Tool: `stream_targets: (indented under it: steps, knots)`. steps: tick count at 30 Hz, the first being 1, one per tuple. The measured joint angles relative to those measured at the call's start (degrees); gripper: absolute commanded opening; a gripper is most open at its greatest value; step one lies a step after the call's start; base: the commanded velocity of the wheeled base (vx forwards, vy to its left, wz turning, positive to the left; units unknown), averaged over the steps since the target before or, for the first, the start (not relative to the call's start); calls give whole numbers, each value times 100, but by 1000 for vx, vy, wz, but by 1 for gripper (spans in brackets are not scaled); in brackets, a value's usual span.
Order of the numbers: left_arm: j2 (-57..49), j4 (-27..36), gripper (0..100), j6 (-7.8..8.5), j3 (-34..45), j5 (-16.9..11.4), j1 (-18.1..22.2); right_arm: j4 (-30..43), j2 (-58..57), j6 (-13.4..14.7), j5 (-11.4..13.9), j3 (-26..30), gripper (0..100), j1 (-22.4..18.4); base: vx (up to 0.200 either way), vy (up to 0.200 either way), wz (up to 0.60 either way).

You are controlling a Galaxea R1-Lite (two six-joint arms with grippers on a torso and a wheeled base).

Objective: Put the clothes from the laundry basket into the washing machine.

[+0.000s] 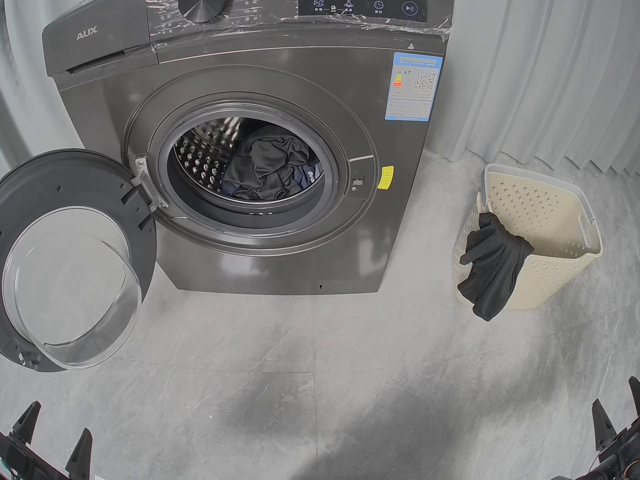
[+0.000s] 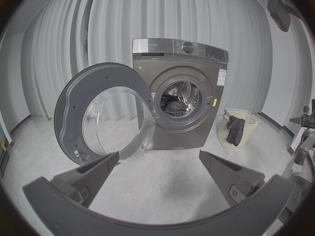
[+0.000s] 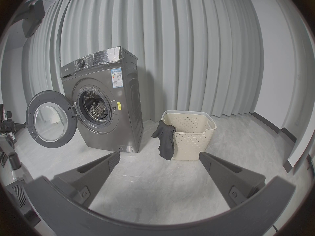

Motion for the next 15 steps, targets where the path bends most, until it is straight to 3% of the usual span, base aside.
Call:
stream_targets:
  steps: [3,15]
  knots:
    - [-72,-96,100,9,0,-16,37,5,-11,-10,5,0,100,-2,0,0,0]
    - [-151,-105,100,7,0,-17,57,5,-17,-11,7,0,100,-5,0,-200,0]
